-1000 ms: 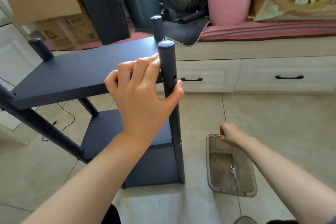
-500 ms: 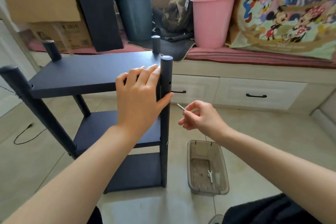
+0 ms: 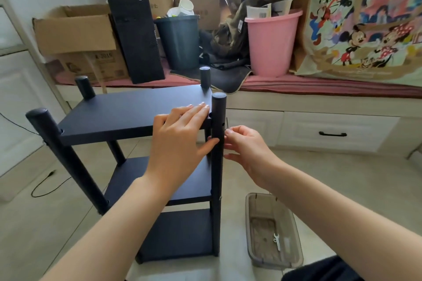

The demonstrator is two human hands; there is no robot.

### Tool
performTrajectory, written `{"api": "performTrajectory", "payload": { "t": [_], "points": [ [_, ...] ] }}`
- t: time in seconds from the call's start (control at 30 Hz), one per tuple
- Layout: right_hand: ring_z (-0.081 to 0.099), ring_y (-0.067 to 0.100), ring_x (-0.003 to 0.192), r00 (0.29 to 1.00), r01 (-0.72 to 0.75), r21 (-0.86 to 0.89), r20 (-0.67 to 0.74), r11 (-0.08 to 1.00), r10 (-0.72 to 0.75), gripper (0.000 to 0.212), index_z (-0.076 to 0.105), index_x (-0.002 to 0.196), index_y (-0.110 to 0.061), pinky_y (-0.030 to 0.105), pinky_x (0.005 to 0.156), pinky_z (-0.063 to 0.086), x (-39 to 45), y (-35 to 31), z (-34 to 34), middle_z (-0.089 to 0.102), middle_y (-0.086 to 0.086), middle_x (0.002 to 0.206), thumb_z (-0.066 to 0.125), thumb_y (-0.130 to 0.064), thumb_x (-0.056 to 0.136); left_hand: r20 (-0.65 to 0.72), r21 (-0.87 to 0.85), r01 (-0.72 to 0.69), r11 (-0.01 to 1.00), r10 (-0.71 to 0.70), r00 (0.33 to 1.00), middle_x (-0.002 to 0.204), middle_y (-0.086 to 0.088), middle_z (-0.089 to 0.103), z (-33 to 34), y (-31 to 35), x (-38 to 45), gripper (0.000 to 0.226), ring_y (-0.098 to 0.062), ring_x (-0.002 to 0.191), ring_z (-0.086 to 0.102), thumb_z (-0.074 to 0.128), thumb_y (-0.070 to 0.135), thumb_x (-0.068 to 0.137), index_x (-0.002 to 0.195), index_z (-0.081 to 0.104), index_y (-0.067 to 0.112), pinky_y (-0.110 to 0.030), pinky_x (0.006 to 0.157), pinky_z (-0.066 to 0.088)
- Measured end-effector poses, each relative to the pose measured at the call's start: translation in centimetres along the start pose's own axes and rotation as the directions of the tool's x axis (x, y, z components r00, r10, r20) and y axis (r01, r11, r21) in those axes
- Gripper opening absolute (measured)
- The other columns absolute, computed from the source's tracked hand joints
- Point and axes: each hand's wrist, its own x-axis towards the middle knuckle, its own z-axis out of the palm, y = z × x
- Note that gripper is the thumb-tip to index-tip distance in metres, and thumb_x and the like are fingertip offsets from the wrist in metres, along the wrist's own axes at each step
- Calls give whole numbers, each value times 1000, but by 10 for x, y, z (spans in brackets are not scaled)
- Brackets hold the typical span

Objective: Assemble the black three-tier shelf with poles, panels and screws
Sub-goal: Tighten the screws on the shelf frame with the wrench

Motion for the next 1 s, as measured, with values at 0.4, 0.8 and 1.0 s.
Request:
{"api": "performTrajectory", "payload": {
  "t": [0.4, 0.8, 1.0],
  "points": [
    [73, 8, 78, 984, 149, -138, -82, 979, -161, 10, 64, 97, -10, 17, 61, 52, -7, -8, -9, 76, 1, 87, 58, -18, 98, -58, -62, -18, 998, 15, 998, 129, 1, 68, 5, -2, -7, 57, -22, 122, 60, 71, 47, 81, 127, 69, 14, -36, 96, 35],
    [67, 13, 60, 935, 348, -254, 21, 902, -354, 5, 71, 87, -5, 19, 58, 53, -32, -10, -38, 74, 7, 72, 73, -10, 87, -59, -61, -4, 998, 0, 998, 132, 2, 67, 6, 1, -7, 58, -20, 124, 58, 71, 48, 82, 129, 67, 16, -37, 98, 35],
    [66, 12, 58, 905, 420, -256, 51, 871, -421, 3, 71, 85, -9, 17, 57, 51, -31, -10, -37, 74, 5, 71, 74, -10, 86, -8, -46, 25, 999, -25, 1000, 136, 1, 64, 2, 7, -7, 58, -22, 129, 56, 70, 43, 83, 133, 64, 15, -38, 104, 33]
  ]
}}
